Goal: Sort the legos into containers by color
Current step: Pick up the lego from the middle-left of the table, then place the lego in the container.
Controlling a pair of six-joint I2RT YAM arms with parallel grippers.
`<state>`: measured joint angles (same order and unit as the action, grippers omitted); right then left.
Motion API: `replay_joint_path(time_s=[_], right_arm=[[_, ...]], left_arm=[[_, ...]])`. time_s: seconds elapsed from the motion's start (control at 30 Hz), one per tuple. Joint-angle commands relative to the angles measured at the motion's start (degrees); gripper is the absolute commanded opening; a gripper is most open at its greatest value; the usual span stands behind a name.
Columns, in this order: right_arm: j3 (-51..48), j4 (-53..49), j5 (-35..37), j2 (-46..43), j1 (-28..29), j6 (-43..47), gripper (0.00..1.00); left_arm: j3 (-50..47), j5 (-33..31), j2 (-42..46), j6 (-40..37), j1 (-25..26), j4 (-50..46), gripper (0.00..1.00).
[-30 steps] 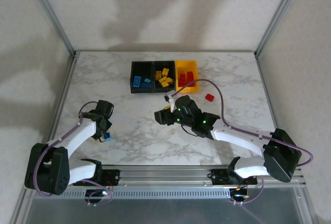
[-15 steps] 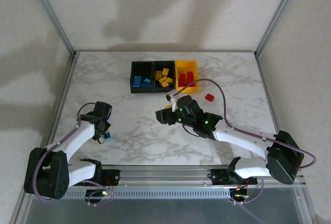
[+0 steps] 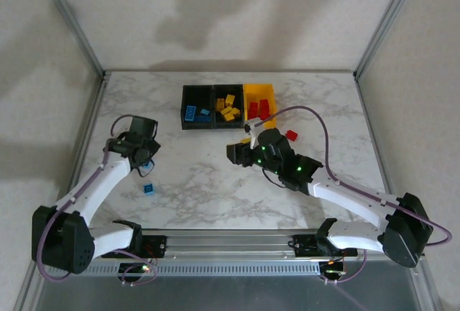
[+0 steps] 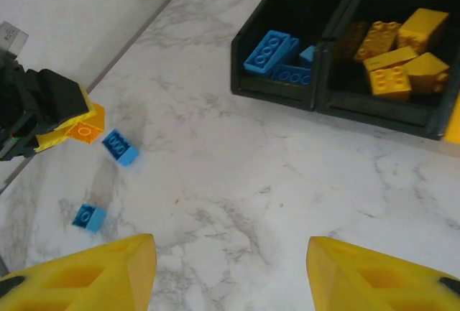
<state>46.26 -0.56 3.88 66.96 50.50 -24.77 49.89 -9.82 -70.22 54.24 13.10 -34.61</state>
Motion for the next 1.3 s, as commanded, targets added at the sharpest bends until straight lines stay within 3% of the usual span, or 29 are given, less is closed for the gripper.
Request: replay_joint_path(time_s=[0.0, 0.17, 0.43, 0.97, 1.27], right_arm=[[-1.0, -2.7, 2.7, -2.0, -1.4, -2.1, 0.57], [-0.8, -6.6, 5.1, -2.5, -3.8, -5.0, 0.57], [-1.5, -8.4, 6.2, -2.2, -5.8, -7.5, 0.58], [-1.7, -9.3, 6.5, -2.9, -7.1, -7.7, 0.57], [-2.7, -10.3, 6.5, -5.1, -8.7, -7.6, 0.58]], left_arm=[[5.9, 0.8, -5.1, 0.1, 4.5, 2.9, 0.34], [15.5, 0.9, -15.1, -0.1, 11.1, 5.4, 0.34], [31.8, 3.5, -30.8, -3.7, 16.8, 6.3, 0.35], [66.2, 5.3, -58.6, -11.4, 17.3, -4.8, 0.36], [72.0, 4.2, -62.3, -12.1, 17.3, -7.1, 0.53]])
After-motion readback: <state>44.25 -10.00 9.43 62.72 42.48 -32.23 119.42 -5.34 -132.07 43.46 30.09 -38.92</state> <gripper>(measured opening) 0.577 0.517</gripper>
